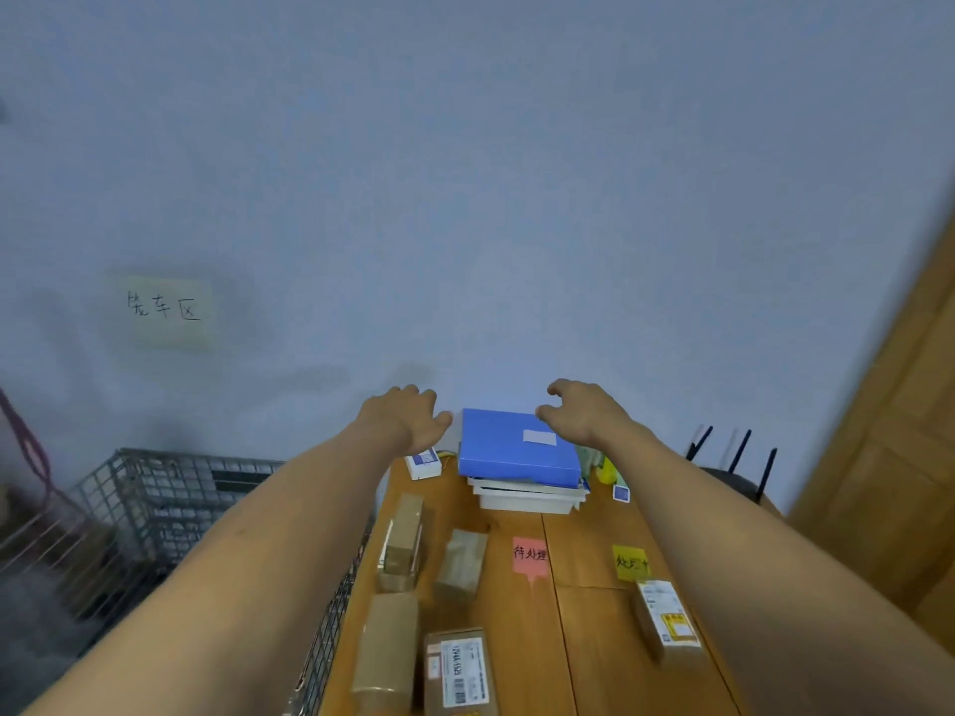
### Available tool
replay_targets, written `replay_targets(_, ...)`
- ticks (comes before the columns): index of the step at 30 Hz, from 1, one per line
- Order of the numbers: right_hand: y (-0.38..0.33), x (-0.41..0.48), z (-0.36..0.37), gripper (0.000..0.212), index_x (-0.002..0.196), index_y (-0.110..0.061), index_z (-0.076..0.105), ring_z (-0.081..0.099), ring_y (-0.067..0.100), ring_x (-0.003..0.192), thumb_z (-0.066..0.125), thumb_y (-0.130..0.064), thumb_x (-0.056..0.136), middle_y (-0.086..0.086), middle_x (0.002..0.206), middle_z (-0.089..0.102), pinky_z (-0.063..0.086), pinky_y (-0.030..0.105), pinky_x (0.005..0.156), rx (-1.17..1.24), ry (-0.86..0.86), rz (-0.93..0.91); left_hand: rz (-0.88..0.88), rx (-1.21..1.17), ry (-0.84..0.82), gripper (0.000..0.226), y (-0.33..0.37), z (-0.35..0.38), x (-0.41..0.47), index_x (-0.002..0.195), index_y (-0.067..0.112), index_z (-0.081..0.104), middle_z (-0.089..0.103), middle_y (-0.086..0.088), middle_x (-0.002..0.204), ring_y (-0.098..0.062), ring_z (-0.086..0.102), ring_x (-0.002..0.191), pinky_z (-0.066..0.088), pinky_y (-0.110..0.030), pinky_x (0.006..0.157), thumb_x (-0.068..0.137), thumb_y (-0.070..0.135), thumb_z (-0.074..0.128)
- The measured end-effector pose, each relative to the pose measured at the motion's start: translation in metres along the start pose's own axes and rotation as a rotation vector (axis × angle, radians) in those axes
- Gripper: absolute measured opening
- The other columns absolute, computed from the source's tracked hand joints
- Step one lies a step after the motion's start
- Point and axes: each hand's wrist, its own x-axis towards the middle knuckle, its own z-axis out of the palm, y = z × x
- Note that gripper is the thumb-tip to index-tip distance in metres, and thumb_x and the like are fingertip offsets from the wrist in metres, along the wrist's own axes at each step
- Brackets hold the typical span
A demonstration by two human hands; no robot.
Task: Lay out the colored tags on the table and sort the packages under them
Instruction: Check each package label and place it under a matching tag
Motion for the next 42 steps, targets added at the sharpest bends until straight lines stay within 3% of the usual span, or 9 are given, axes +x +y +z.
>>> replay_targets(7, -0.054, 0.012, 0.036, 0.058, 0.151, -0.016, 0.039, 0.05, 0.029, 0.132, 0.049, -0.038, 0.098, 0.008, 0.154, 0.044, 0.044, 0.041, 0.106, 0.052, -0.046, -0.022, -0.065, -0.068, -0.075, 0.063, -0.059, 0.03, -0.014, 0.148, 0.017, 0.039, 0.046, -0.011, 0.148, -0.032, 0.047, 0.132, 0.042, -0.046, 0.101, 0.103, 0.057, 0.023)
replay_targets(14, -0.071, 0.019, 0.108, 0.062, 0.152, -0.014, 0.037, 0.042, 0.03, 0.14, 0.051, -0.041, 0.098, 0.009, 0.156, 0.041, 0.039, 0.043, 0.113, 0.1, -0.175, 0.003, -0.137, -0.163, -0.187, 0.066, -0.103, 0.086, -0.019, 0.146, 0.014, 0.041, 0.05, -0.013, 0.148, -0.033, 0.049, 0.132, 0.044, -0.046, 0.104, 0.101, 0.059, 0.024)
replay_targets(17, -0.068, 0.02, 0.144, 0.06, 0.149, -0.013, 0.042, 0.045, 0.031, 0.137, 0.052, -0.043, 0.099, 0.01, 0.151, 0.047, 0.041, 0.043, 0.11, 0.1, -0.233, 0.035, -0.156, -0.21, -0.275, 0.067, -0.108, 0.124, -0.024, 0.151, 0.014, 0.037, 0.043, -0.014, 0.156, -0.033, 0.04, 0.142, 0.037, -0.048, 0.113, 0.102, 0.057, 0.026)
replay_targets(25, -0.052, 0.004, 0.255, 0.057, 0.148, -0.016, 0.043, 0.045, 0.029, 0.137, 0.052, -0.04, 0.098, 0.008, 0.152, 0.046, 0.04, 0.043, 0.111, 0.123, -0.437, 0.109, -0.223, -0.278, -0.447, 0.065, -0.104, 0.234, -0.044, 0.152, 0.011, 0.036, 0.044, -0.018, 0.154, -0.035, 0.041, 0.142, 0.035, -0.05, 0.116, 0.103, 0.054, 0.031)
replay_targets(27, -0.044, 0.0, 0.281, 0.053, 0.146, -0.015, 0.045, 0.047, 0.028, 0.135, 0.052, -0.037, 0.098, 0.008, 0.149, 0.048, 0.04, 0.037, 0.106, 0.12, -0.49, 0.118, -0.248, -0.296, -0.484, 0.065, -0.101, 0.261, -0.048, 0.152, 0.011, 0.035, 0.043, -0.018, 0.154, -0.036, 0.039, 0.143, 0.033, -0.05, 0.117, 0.104, 0.054, 0.03)
replay_targets(31, -0.036, -0.001, 0.317, 0.045, 0.138, -0.01, 0.054, 0.054, 0.028, 0.125, 0.05, -0.035, 0.101, 0.011, 0.14, 0.056, 0.042, 0.033, 0.094, 0.097, -0.575, 0.123, -0.293, -0.397, -0.577, 0.067, -0.093, 0.301, -0.049, 0.152, 0.008, 0.035, 0.043, -0.019, 0.154, -0.036, 0.039, 0.143, 0.033, -0.05, 0.117, 0.104, 0.054, 0.032)
replay_targets(36, -0.029, -0.008, 0.36, 0.035, 0.126, -0.013, 0.063, 0.058, 0.019, 0.099, 0.054, -0.03, 0.097, 0.009, 0.124, 0.065, 0.047, 0.03, 0.079, 0.214, -0.67, 0.131, -0.335, -0.571, -0.621, 0.063, -0.084, 0.337, -0.053, 0.144, 0.014, 0.046, 0.057, -0.012, 0.139, -0.031, 0.054, 0.125, 0.045, -0.048, 0.106, 0.099, 0.058, 0.038)
replay_targets(39, -0.029, -0.012, 0.373, 0.013, 0.098, -0.021, 0.066, 0.063, 0.017, 0.093, 0.054, -0.025, 0.096, 0.004, 0.104, 0.068, 0.05, 0.031, 0.075, 0.305, -0.698, 0.183, -0.34, -0.625, -0.632, 0.058, -0.081, 0.348, -0.052, 0.138, 0.016, 0.051, 0.061, -0.01, 0.13, -0.029, 0.059, 0.116, 0.048, -0.048, 0.103, 0.098, 0.057, 0.04)
replay_targets(42, -0.032, -0.009, 0.375, 0.011, 0.088, -0.024, 0.061, 0.067, 0.024, 0.098, 0.055, -0.025, 0.097, 0.008, 0.103, 0.069, 0.055, 0.041, 0.089, 0.374, -0.737, 0.23, -0.37, -0.663, -0.614, 0.056, -0.081, 0.347, -0.05, 0.135, 0.017, 0.053, 0.062, -0.009, 0.129, -0.029, 0.06, 0.115, 0.05, -0.048, 0.102, 0.097, 0.056, 0.042)
